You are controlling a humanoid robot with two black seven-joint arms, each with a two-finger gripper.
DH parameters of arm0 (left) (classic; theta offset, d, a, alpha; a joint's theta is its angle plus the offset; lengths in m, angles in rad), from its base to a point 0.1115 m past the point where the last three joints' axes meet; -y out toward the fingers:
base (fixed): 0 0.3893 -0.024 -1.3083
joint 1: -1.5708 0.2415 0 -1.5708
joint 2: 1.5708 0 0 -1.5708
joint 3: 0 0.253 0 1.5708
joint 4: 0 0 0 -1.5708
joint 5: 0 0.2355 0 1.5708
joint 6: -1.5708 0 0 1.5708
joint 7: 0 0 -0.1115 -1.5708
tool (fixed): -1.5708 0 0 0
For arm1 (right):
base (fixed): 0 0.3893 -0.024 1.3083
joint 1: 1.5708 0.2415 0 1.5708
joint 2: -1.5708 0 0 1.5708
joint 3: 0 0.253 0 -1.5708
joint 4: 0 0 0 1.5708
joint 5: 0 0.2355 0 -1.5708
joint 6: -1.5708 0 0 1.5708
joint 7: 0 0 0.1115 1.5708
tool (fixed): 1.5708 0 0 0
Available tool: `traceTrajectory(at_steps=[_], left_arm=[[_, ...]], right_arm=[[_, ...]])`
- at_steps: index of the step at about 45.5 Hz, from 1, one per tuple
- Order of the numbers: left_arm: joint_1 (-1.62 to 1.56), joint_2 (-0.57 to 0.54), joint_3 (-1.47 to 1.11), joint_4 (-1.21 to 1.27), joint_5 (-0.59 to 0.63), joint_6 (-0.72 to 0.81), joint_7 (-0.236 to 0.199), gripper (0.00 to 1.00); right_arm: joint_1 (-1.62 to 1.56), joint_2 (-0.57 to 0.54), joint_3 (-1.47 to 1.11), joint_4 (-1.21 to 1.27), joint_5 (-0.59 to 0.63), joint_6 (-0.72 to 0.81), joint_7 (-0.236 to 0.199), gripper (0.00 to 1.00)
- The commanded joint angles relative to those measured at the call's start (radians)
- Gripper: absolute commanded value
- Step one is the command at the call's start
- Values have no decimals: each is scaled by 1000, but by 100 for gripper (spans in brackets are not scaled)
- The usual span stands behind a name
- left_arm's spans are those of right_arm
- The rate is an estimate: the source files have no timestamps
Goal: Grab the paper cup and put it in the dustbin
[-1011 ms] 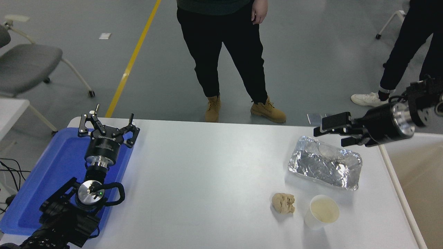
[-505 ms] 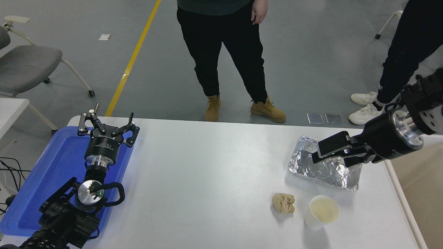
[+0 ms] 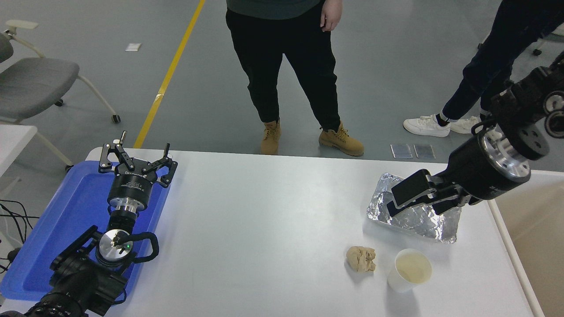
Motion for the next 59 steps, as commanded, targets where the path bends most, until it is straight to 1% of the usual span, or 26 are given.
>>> traceTrajectory(at_steps=[1,5,8,19,29,35,44,53,59], left_arm=[[0,0,0,0,0,0,0,100],[0,0,0,0,0,0,0,100],[0,0,0,0,0,0,0,100],[0,0,0,0,-2,0,0,100],[0,0,0,0,-2,0,-1,100],[0,0,0,0,-2,0,-1,100],[0,0,2,0,-2,0,-1,100],[0,0,2,0,-2,0,-1,100],[0,0,2,0,-2,0,-1,100]], right_arm=[[13,43,-48,2,-32,-11,-34,100],[13,57,-68,-1,-37,-39,-71,100],[13,69,-88,-2,-40,-43,-83,100],[-45,32,-128,-9,0,-50,-85,100],[-145,-23,-142,-18,-9,-125,-83,100],[-197,-23,-128,-18,4,-158,-83,100],[-317,-23,-79,-44,3,-289,-82,100],[-458,-18,-15,-94,-6,-365,-80,100],[-527,-14,4,-144,-16,-385,-80,100]])
